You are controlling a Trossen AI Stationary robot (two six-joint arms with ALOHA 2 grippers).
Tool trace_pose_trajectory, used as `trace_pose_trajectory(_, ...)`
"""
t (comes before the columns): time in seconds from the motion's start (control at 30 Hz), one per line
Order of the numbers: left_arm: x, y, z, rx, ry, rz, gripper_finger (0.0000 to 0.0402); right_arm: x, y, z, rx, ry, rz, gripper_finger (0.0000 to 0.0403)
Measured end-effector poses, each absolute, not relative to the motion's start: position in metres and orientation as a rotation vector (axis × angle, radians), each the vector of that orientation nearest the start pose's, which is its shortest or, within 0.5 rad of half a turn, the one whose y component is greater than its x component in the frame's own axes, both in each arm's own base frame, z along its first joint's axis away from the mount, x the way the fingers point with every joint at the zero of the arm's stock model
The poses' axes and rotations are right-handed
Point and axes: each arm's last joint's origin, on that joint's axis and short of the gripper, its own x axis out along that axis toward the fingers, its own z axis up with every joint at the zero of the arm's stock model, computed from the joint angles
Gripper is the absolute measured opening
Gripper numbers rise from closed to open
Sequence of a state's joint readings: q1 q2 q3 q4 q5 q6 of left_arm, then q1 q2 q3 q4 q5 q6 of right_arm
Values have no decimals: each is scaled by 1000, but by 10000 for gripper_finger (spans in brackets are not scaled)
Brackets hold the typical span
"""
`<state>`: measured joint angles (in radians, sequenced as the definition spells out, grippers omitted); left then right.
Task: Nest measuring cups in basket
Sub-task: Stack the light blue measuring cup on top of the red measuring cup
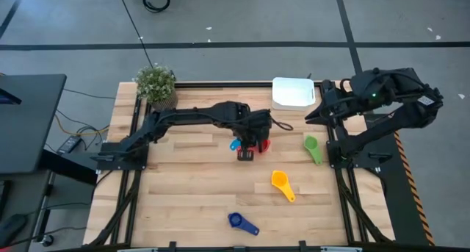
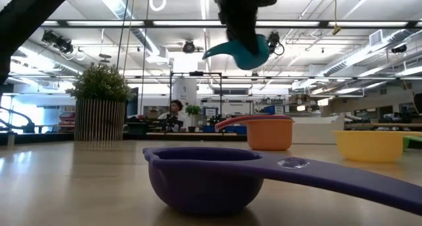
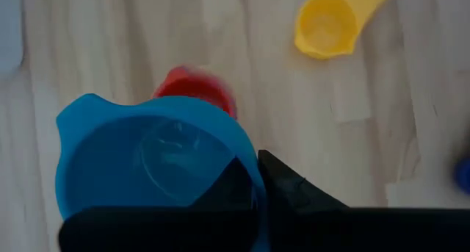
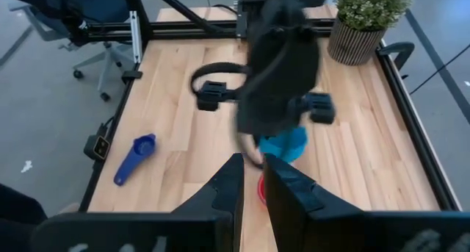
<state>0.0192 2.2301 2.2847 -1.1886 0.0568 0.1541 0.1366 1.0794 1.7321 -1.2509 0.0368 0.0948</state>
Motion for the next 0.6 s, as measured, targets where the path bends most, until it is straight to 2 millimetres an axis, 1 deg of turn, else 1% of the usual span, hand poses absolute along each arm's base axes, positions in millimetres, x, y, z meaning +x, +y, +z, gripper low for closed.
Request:
trace_pose_trajectory(0.07,472,1,292,145,1093,-154,13,132,16,478,42,600,60,59)
trace_pose_trajectory(0.1,475,0,286,164,1093,-168,13,132,15,478,40,600,57,59)
trace_pose_trajectory(0.17,485,-2,279,191,1041,-183,13,133,14,478,38,598,50,59)
trace_pose_trajectory(0.37,495,15,252,190,1101,-163,13,133,11,478,47,598,24,59)
trace_pose_trajectory(0.5,499,23,242,233,1106,-184,13,133,9,478,50,599,15,59)
trace_pose_trajectory(0.6,498,25,237,256,1135,-207,13,133,8,478,53,600,9,59)
